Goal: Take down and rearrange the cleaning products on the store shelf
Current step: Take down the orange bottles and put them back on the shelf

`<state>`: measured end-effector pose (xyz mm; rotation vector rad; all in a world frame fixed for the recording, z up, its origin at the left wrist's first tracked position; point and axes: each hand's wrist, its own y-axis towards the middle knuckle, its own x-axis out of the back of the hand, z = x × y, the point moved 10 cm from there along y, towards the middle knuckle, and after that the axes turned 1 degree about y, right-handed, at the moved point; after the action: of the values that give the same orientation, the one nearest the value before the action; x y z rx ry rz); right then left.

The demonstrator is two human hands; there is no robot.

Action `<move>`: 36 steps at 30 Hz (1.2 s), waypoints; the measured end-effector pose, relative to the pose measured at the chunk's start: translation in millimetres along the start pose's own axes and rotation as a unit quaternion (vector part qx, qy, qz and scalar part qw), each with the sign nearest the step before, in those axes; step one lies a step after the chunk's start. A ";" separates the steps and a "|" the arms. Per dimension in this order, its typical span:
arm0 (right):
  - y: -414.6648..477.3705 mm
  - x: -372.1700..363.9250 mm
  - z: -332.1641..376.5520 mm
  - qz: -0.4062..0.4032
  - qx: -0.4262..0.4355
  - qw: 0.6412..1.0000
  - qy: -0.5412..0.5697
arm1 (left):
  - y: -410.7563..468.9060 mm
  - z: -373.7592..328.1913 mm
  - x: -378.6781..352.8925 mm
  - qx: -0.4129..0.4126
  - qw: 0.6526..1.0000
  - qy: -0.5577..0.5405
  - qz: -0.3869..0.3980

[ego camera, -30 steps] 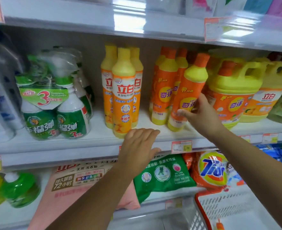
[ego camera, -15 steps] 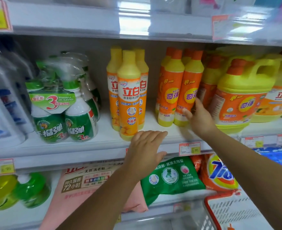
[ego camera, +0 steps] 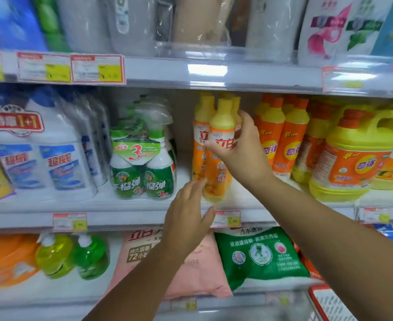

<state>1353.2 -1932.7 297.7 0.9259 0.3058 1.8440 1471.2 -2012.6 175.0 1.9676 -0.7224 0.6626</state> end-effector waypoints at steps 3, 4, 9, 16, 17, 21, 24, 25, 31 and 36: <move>2.9 -2.8 1.0 -0.016 -0.029 0.995 -0.090 | -2.3 4.6 -6.9 0.000 0.998 0.008 0.065; 2.3 -3.3 2.4 -0.020 -0.023 0.996 -0.089 | -1.9 3.6 -7.7 -0.002 0.997 0.012 0.075; -29.7 5.9 17.1 0.030 0.030 0.997 0.061 | 1.0 2.4 -0.3 0.041 0.994 -0.073 0.069; -77.1 89.9 36.7 0.015 0.015 0.976 0.218 | 4.1 -31.2 38.4 0.042 0.975 -0.179 0.125; -79.4 99.3 34.8 0.022 -0.003 0.969 0.246 | 0.9 -39.0 38.4 0.059 0.963 -0.208 0.160; -99.5 125.3 26.0 0.042 -0.054 0.951 0.303 | -23.8 -92.1 23.8 0.072 0.909 -0.279 0.301; -117.7 133.8 13.5 0.074 -0.089 0.939 0.322 | -49.3 -115.1 9.3 0.083 0.899 -0.283 0.323; -123.9 134.4 8.9 0.090 -0.102 0.939 0.315 | -59.1 -118.4 1.0 0.086 0.901 -0.272 0.327; -155.0 151.6 -29.8 0.022 -0.165 0.956 0.241 | -92.9 -145.1 -25.8 0.071 0.934 -0.200 0.287; -159.9 175.9 -57.9 -0.010 -0.197 0.949 0.247 | -104.7 -174.9 -47.8 0.101 0.866 -0.307 0.381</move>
<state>1384.4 -1695.5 246.6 0.1775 0.2343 2.0042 1484.5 -1804.2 159.9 2.0661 -1.9571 0.5552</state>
